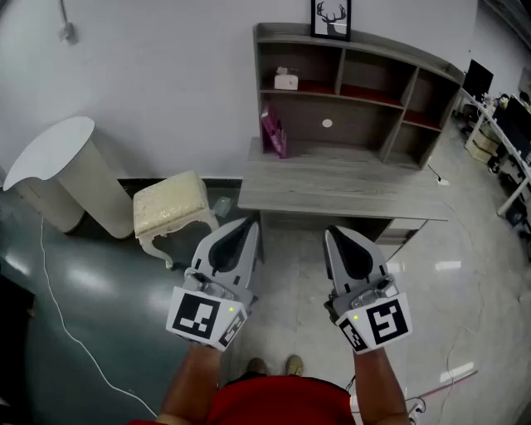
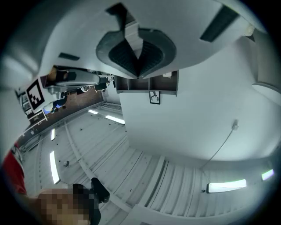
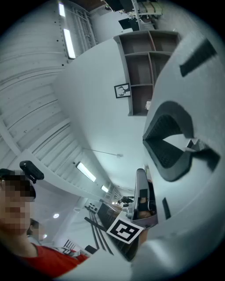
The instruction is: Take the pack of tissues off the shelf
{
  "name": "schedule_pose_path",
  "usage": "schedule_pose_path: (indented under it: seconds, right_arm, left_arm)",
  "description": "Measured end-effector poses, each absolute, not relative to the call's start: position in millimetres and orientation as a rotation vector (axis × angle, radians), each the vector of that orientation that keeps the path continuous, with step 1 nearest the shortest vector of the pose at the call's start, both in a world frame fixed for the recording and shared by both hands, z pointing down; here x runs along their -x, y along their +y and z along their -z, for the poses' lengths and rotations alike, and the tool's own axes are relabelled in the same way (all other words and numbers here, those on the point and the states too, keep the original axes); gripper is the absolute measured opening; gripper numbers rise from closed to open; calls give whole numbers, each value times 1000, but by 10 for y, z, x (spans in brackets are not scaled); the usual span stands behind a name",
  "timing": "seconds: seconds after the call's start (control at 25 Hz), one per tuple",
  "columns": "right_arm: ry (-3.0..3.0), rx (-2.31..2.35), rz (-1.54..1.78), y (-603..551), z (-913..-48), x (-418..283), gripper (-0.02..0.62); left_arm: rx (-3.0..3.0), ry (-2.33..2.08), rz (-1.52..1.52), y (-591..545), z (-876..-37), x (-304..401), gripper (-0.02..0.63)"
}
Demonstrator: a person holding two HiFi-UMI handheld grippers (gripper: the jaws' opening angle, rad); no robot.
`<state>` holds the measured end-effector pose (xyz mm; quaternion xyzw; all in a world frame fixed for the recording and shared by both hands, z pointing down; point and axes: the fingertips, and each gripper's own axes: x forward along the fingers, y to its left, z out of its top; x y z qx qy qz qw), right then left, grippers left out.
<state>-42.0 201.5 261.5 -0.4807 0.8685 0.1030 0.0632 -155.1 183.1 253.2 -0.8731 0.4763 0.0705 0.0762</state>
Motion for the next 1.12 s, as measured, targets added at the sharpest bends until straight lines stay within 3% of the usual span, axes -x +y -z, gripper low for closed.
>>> schedule_pose_path:
  seconds: [1.12]
  right_arm:
    - [2626, 1332, -269, 1636, -2700, -413, 5]
  left_arm:
    - [2544, 1522, -193, 1409, -2511, 803, 9]
